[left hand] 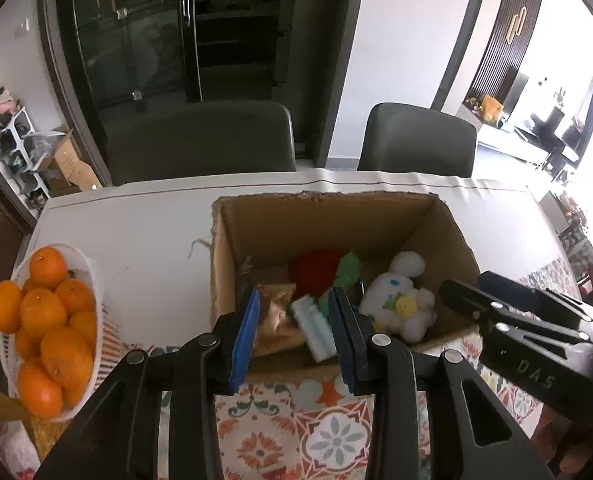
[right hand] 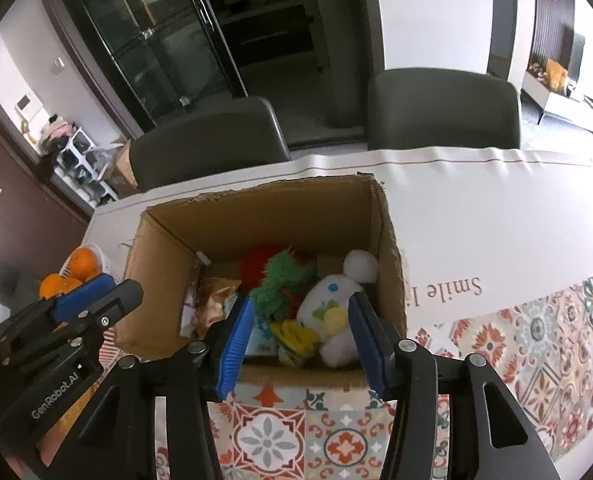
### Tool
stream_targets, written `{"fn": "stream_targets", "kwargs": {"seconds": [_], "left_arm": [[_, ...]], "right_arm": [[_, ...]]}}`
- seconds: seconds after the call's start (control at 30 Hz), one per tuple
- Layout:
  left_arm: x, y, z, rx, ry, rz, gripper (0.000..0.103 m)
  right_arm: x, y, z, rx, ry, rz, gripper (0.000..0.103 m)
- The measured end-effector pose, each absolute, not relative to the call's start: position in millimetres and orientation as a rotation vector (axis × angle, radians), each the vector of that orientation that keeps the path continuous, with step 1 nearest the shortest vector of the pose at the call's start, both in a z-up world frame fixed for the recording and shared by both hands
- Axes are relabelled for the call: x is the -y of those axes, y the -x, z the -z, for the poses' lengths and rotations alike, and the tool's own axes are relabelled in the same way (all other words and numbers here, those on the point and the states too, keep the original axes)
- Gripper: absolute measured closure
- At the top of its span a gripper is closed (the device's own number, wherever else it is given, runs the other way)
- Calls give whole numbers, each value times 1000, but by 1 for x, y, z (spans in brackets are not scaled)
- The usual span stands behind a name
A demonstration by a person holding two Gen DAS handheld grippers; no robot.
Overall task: Organize soft objects
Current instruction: 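Move both open tools back toward the red snack packet and green mitten, then grasp the red snack packet with the left tool while the right tool grasps the green mitten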
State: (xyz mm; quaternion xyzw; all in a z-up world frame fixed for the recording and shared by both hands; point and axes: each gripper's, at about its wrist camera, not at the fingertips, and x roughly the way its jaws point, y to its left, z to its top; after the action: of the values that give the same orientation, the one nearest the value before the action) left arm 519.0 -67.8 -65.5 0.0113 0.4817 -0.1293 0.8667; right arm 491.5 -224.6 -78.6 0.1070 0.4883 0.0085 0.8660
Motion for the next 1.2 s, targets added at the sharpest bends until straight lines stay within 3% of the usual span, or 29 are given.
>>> {"fn": "stream_targets", "kwargs": {"seconds": [0.27, 0.57, 0.7, 0.83, 0.9, 1.1, 1.2], "left_arm": [[51, -462, 48, -966, -37, 256, 67], [58, -398, 48, -982, -59, 297, 67], [63, -373, 57, -990, -78, 285, 65], [63, -355, 73, -1011, -94, 263, 58], [61, -352, 84, -1045, -89, 255, 51], [55, -346, 117, -1117, -116, 195, 37], [54, -346, 133, -1145, -144, 160, 35]], "right_arm": [[221, -435, 56, -947, -246, 24, 42], [233, -368, 58, -964, -280, 48, 41], [239, -343, 70, -998, -286, 79, 33], [244, -326, 90, -1058, -292, 118, 29], [245, -322, 100, -1095, -294, 153, 17], [250, -317, 141, -1222, -361, 226, 13], [253, -313, 159, -1248, -386, 280, 13]]}}
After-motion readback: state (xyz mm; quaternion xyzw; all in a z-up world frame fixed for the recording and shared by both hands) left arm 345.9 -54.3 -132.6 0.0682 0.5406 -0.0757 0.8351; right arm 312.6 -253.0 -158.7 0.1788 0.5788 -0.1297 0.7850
